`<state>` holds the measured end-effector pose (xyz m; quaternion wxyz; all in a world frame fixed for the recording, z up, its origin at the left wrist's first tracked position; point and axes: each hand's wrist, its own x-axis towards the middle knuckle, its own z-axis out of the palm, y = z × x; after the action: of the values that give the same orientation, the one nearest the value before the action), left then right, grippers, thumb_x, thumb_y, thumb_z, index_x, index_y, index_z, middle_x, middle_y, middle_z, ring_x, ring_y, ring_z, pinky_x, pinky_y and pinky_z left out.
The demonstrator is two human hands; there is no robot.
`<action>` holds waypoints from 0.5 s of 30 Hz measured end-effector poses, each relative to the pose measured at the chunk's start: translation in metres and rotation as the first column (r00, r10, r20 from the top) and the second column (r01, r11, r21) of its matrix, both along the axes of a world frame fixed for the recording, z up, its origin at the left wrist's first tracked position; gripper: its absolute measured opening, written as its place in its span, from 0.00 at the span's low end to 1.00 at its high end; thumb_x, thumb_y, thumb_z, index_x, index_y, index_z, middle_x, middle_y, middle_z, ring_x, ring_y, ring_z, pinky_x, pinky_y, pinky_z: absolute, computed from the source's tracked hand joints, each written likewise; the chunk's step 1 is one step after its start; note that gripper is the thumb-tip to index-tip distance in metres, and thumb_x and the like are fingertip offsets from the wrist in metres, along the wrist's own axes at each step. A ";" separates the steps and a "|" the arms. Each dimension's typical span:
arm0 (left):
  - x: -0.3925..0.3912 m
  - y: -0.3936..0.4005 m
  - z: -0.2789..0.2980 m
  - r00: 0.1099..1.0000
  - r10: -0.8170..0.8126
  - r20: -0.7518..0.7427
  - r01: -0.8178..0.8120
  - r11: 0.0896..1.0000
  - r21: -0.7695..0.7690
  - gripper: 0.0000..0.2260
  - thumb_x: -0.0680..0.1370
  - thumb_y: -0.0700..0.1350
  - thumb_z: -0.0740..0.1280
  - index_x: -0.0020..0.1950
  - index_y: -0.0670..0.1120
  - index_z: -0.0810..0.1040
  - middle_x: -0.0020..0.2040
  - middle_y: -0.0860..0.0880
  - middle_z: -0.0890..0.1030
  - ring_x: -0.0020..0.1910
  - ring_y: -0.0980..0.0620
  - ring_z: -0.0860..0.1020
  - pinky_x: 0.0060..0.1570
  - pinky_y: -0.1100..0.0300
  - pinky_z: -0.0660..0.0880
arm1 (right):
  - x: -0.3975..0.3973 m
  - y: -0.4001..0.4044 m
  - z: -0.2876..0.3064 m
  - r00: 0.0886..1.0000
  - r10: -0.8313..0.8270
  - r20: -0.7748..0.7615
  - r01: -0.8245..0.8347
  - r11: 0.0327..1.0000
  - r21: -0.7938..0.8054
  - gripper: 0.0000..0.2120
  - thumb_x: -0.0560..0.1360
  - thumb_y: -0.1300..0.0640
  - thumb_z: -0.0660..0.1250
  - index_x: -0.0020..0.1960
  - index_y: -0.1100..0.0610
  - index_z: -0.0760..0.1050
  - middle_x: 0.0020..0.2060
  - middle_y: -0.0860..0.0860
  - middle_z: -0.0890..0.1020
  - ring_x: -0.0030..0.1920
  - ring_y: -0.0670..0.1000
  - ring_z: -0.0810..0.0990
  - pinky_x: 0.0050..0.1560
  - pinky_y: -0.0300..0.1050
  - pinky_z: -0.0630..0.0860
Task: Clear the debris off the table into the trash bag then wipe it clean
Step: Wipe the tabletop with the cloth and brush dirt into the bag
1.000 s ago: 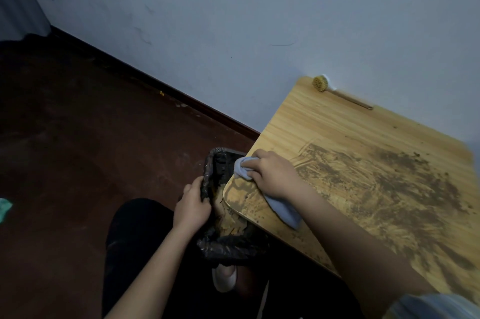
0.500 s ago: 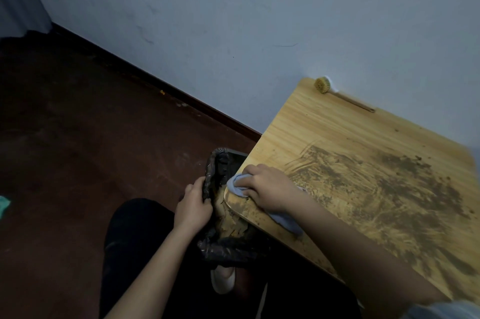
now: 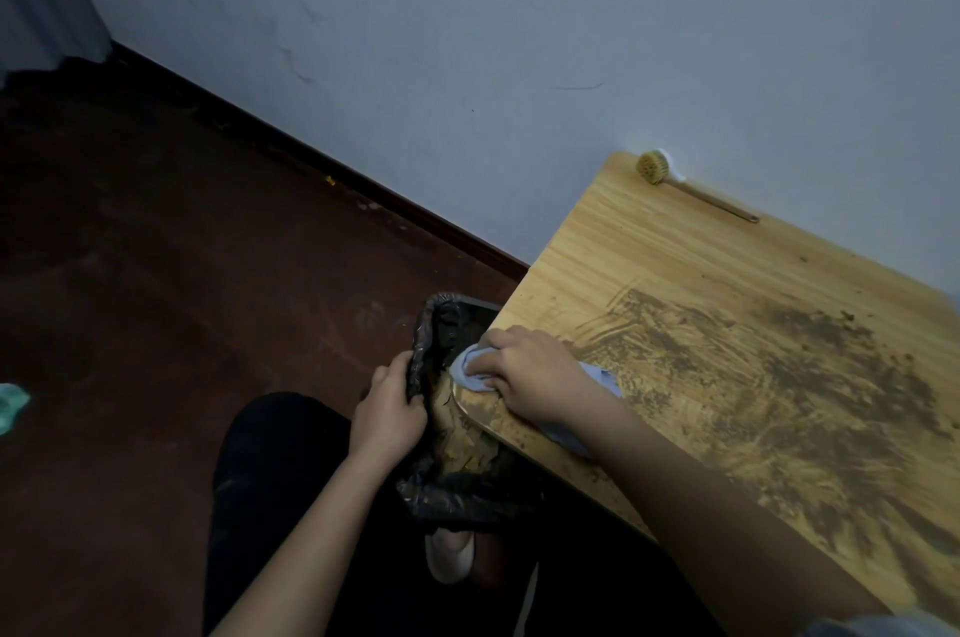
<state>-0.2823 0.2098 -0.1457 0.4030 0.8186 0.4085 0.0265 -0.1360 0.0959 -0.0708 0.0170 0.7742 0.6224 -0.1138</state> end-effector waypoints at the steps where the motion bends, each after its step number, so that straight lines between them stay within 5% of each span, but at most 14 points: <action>1: -0.001 0.000 0.000 1.000 0.001 0.000 -0.001 1.000 -0.003 0.24 0.78 0.42 0.61 0.72 0.55 0.62 0.62 0.48 0.70 0.55 0.43 0.76 0.46 0.58 0.68 | 0.000 -0.002 0.001 0.999 0.034 -0.020 -0.035 0.999 -0.013 0.15 0.80 0.60 0.58 0.61 0.48 0.77 0.59 0.51 0.75 0.55 0.57 0.72 0.47 0.49 0.70; 8: -0.001 -0.003 0.003 1.000 -0.011 -0.004 0.011 1.000 -0.013 0.23 0.78 0.42 0.60 0.71 0.55 0.62 0.61 0.48 0.70 0.55 0.41 0.76 0.48 0.54 0.71 | 0.003 0.005 0.006 0.998 -0.069 0.010 0.067 0.994 0.089 0.15 0.81 0.59 0.57 0.62 0.48 0.77 0.56 0.50 0.75 0.53 0.56 0.72 0.47 0.50 0.69; 15: -0.003 -0.005 0.004 1.000 0.003 0.008 -0.003 1.000 -0.015 0.23 0.77 0.42 0.61 0.71 0.56 0.63 0.61 0.48 0.70 0.56 0.41 0.76 0.52 0.53 0.72 | -0.006 0.003 -0.004 0.999 -0.011 0.041 0.010 1.000 0.007 0.16 0.80 0.61 0.57 0.62 0.48 0.77 0.57 0.51 0.74 0.53 0.57 0.72 0.43 0.47 0.62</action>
<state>-0.2852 0.2052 -0.1413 0.4107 0.8148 0.4083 0.0273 -0.1421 0.0984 -0.0753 0.0265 0.7797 0.6182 -0.0960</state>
